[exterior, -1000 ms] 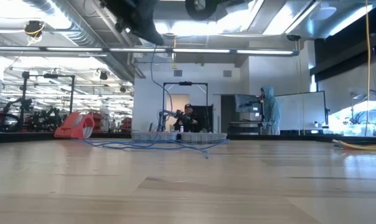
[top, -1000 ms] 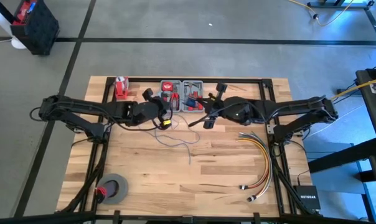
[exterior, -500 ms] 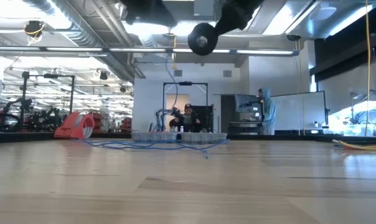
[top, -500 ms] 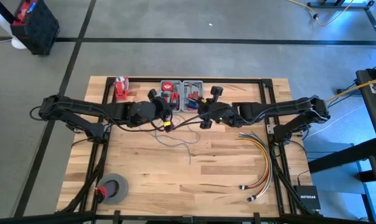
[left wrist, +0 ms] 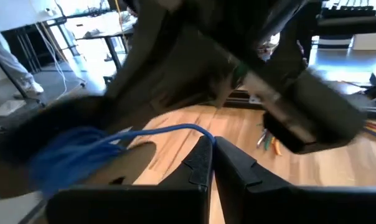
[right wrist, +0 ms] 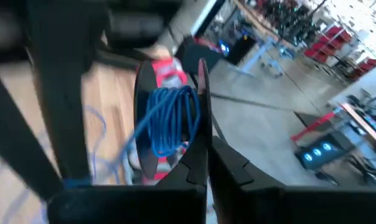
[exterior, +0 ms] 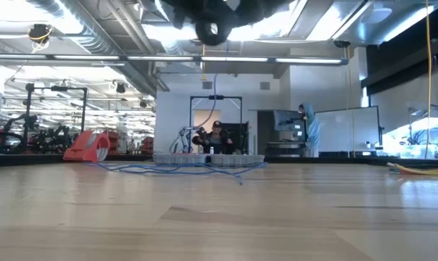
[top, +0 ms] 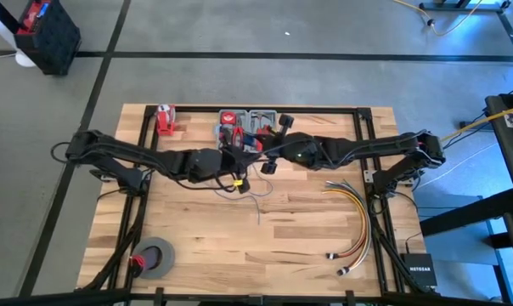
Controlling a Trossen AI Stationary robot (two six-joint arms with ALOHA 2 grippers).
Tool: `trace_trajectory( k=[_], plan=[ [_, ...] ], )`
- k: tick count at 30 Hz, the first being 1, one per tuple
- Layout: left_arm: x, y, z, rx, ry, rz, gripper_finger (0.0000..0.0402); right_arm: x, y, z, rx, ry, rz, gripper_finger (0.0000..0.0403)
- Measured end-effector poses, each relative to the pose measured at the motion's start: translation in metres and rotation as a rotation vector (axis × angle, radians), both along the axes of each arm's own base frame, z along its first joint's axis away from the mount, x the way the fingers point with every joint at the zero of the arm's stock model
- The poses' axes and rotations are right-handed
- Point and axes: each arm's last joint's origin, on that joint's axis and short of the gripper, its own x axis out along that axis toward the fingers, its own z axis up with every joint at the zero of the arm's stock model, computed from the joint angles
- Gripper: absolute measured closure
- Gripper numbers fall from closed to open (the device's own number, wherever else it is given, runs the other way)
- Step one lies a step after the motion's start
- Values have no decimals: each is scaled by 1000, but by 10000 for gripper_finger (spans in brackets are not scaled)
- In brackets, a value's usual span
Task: Coil cords
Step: Coil the blue wire into the black spool
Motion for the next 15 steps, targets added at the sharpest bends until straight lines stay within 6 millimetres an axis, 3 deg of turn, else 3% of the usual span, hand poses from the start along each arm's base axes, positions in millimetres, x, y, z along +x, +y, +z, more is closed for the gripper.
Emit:
trace_trajectory(
  k=[4, 15],
  plan=[
    [2, 3, -3, 5, 9, 9, 396, -5, 1, 14, 12, -81, 12, 397],
    [2, 3, 0, 23, 7, 5, 396, -53, 4, 67, 122, -300, 124, 397]
  ],
)
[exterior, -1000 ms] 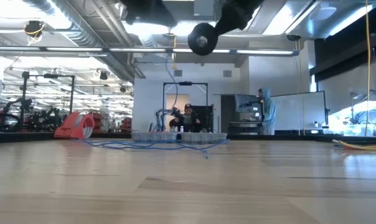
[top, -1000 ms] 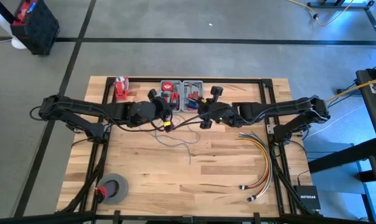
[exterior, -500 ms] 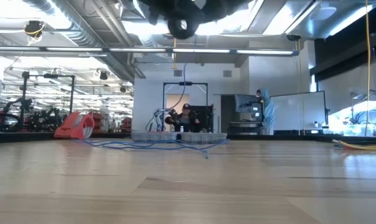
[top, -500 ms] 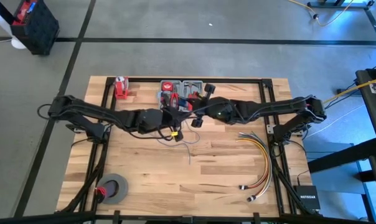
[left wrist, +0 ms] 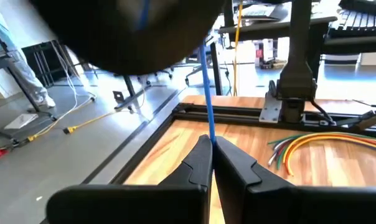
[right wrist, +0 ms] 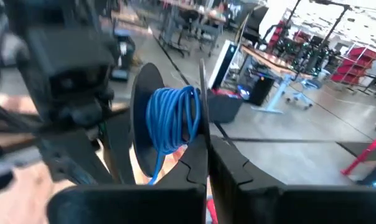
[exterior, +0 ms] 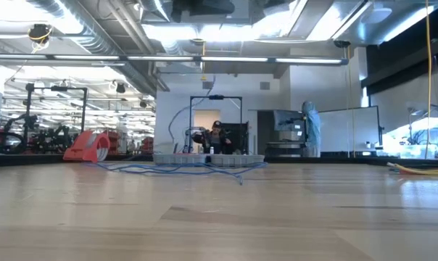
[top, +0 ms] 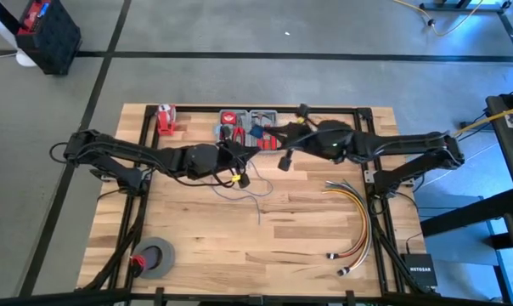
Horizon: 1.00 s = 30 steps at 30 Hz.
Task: Coil cords
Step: Coil the blue wire into the black spool
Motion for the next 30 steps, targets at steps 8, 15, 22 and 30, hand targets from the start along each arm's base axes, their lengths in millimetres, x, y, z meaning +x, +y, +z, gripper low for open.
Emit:
trace_trajectory(
  k=[8, 15, 22, 30],
  plan=[
    [0, 2, -4, 8, 33, 3, 396, -30, 0, 30, 15, -150, 25, 397],
    [-1, 2, -7, 20, 63, 0, 396, -46, 2, 43, 37, -210, 94, 397],
    [-8, 9, -12, 50, 170, 24, 396, -46, 4, 28, 74, -49, 180, 397],
    [-30, 31, -3, 32, 236, 128, 396, -46, 3, 9, 86, 149, 150, 397]
  ],
)
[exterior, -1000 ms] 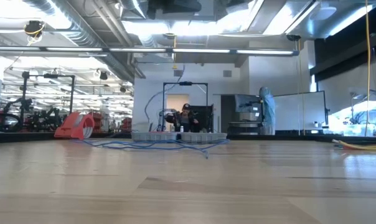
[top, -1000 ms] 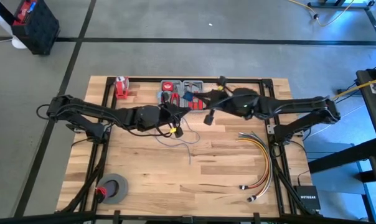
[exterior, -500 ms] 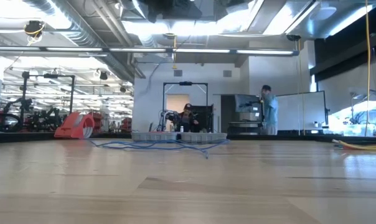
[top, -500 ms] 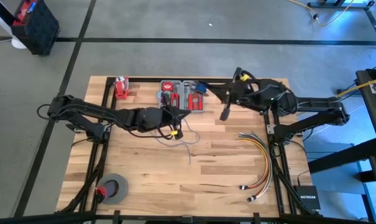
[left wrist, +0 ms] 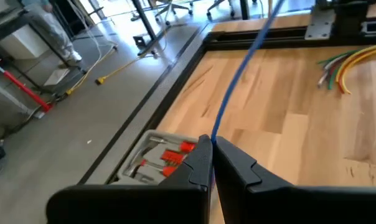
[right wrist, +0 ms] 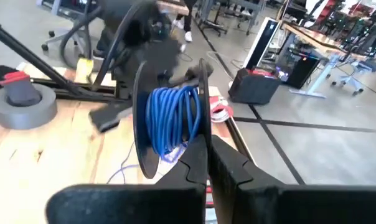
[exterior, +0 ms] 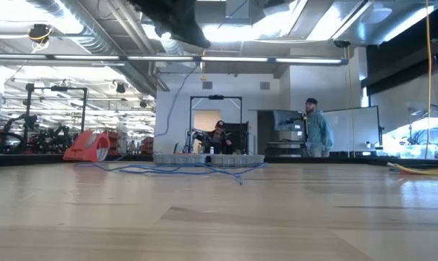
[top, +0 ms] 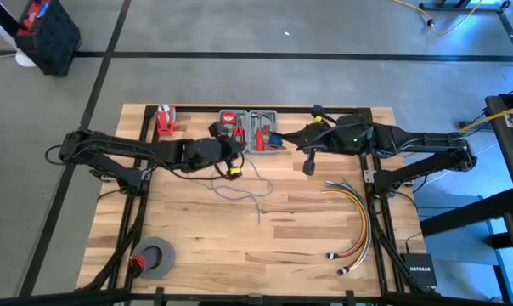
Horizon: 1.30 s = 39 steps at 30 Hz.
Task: Coil cords
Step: Coil the blue wire into the black spool
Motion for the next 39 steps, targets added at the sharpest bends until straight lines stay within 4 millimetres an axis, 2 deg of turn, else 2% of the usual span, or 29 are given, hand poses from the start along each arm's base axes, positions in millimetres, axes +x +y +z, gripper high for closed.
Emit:
trace_trajectory(
  k=[7, 13, 18, 23, 27, 31, 39],
  plan=[
    [-21, 1, 23, -12, -73, 9, 396, 11, -2, -20, -42, 144, -61, 397],
    [-37, -5, 41, -35, -155, -52, 396, 38, -3, -49, -110, 282, -103, 397],
    [-39, -7, 45, -78, -203, -61, 396, 64, -7, -70, -190, 323, -226, 397],
    [-28, -11, 40, -115, -225, -103, 396, 88, -10, -85, -268, 298, -326, 397],
    [-14, -16, 31, -118, -222, -120, 396, 102, -9, -90, -277, 235, -331, 397],
    [-1, -21, 18, -120, -188, -133, 396, 106, -9, -88, -276, 189, -335, 397],
    [12, -31, 11, -100, -197, -155, 396, 107, -7, -67, -256, 36, -296, 397]
  ],
)
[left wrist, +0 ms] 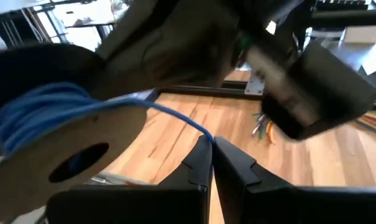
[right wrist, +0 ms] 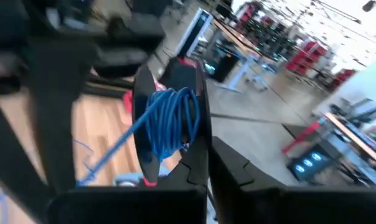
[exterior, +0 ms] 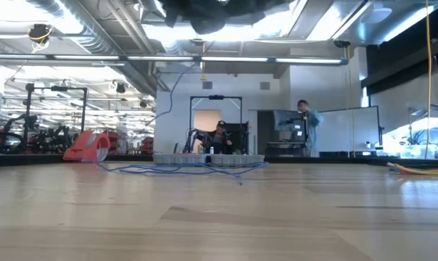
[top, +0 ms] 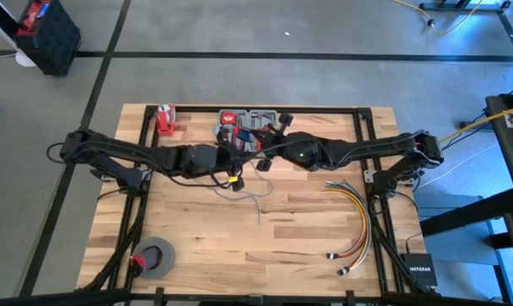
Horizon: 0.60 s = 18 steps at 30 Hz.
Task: Coil cords
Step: Coil the blue wire into the black spool
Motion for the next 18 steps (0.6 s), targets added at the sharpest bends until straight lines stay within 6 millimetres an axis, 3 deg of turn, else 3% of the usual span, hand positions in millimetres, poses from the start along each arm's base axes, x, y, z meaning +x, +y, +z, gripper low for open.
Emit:
trace_trajectory(
  k=[18],
  plan=[
    [-1, 2, 1, 44, 19, 66, 396, -11, 30, 69, -13, -185, 147, 397]
  ],
)
